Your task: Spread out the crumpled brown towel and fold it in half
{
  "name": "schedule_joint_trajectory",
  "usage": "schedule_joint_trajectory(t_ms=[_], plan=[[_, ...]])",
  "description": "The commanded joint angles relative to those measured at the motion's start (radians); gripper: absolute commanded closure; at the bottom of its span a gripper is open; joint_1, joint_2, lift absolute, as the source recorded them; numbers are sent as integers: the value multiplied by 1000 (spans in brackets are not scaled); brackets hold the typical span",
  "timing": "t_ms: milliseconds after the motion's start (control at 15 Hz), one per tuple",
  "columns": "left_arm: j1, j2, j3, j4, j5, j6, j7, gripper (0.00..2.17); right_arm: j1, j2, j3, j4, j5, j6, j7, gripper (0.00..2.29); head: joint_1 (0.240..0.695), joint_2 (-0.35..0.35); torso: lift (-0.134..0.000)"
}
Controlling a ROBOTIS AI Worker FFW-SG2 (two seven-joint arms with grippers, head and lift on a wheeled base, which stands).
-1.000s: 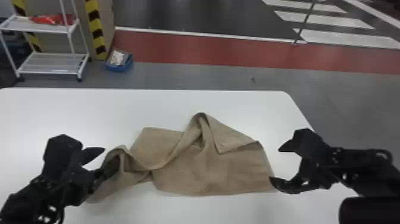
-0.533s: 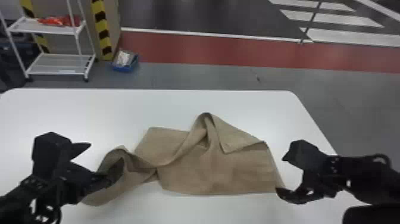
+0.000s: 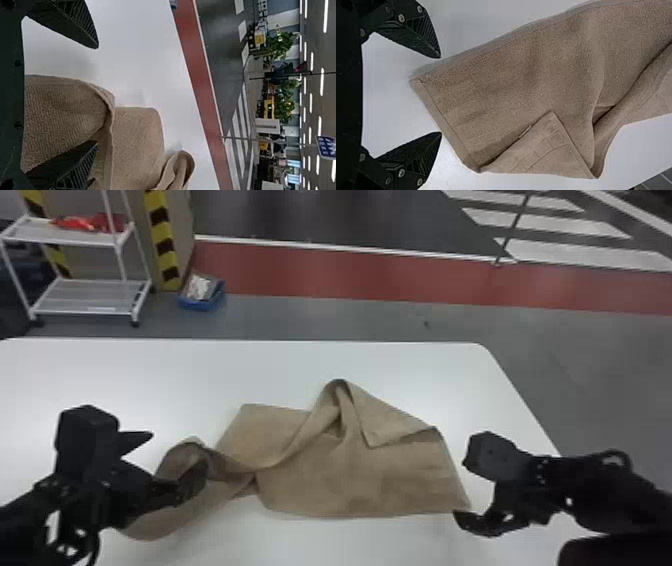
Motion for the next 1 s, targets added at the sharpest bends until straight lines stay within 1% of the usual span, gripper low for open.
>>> schedule_joint_trajectory(t_ms=[0, 200, 400, 467, 667, 933], plan=[[10, -3, 38, -15, 23, -1, -5, 22, 2, 0, 5, -5, 19, 2, 3, 218, 695, -168, -124], [53, -3, 117, -63, 109, -4, -2, 26, 2, -3, 7, 6, 30, -1, 3, 218, 695, -149, -124], [91, -3, 185, -72, 195, -41, 8, 29, -12, -3, 33, 35, 70, 2, 3, 289, 695, -111, -124], [94, -3, 199, -67, 205, -44, 8, 29, -17, -5, 39, 45, 82, 2, 3, 370, 695, -104, -124], [101, -3, 226, -61, 222, -44, 6, 29, -20, -6, 41, 46, 85, 2, 3, 475, 695, -76, -124], [111, -3, 252, -61, 238, -44, -2, 33, -12, -8, 35, 48, 88, 2, 3, 475, 695, -59, -124]])
